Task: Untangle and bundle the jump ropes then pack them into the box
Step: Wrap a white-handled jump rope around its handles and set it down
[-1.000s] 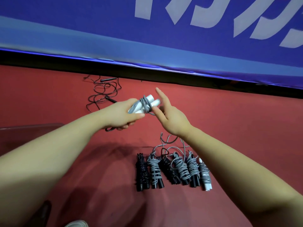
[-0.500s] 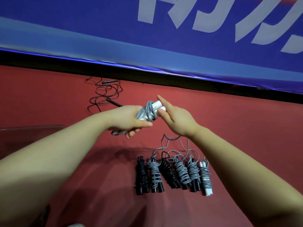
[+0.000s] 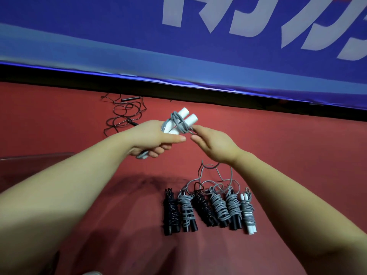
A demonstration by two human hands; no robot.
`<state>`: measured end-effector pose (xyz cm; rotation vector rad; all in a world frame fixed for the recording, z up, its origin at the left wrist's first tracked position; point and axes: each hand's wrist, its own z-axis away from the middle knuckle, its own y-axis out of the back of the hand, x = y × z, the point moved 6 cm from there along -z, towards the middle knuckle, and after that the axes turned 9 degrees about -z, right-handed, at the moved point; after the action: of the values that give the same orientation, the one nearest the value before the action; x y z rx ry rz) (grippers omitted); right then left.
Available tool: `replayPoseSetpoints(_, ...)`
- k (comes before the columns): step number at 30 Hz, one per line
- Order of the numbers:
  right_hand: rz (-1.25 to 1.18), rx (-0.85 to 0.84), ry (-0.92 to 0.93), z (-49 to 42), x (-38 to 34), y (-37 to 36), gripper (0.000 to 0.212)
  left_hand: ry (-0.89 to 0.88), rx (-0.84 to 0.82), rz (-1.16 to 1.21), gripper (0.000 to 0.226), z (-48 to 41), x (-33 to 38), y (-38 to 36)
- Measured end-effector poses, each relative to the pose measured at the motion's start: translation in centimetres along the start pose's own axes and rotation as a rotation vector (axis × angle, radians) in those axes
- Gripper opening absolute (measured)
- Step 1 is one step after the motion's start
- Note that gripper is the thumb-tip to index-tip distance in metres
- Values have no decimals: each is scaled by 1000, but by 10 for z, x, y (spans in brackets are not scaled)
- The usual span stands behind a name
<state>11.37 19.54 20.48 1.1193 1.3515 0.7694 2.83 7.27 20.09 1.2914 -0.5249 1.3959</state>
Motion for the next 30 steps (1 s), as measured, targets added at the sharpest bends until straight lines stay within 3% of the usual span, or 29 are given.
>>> replayPoseSetpoints(6,-254,-31,-140,2,-1,-20,29,14,187,295,24,-8,1,30)
replayPoseSetpoints(11,-201,-53,-210,2,-1,-14,32,-27,243,443,21,-9,1,49)
replayPoseSetpoints(14,78,-4,-125,0,-21,10,34,-7,328,95,19,-11,-13,55)
replayPoseSetpoints(19,510,182,284,-11,-76,48,33,38,281,-742,21,-15,-17,31)
replayPoseSetpoints(26,516,186,488,-15,-89,51,18,32,33,-993,30,-10,-7,-4)
replayPoseSetpoints(30,386,217,419,-18,-73,56,28,-66,12,-1135,42,-7,-4,-12)
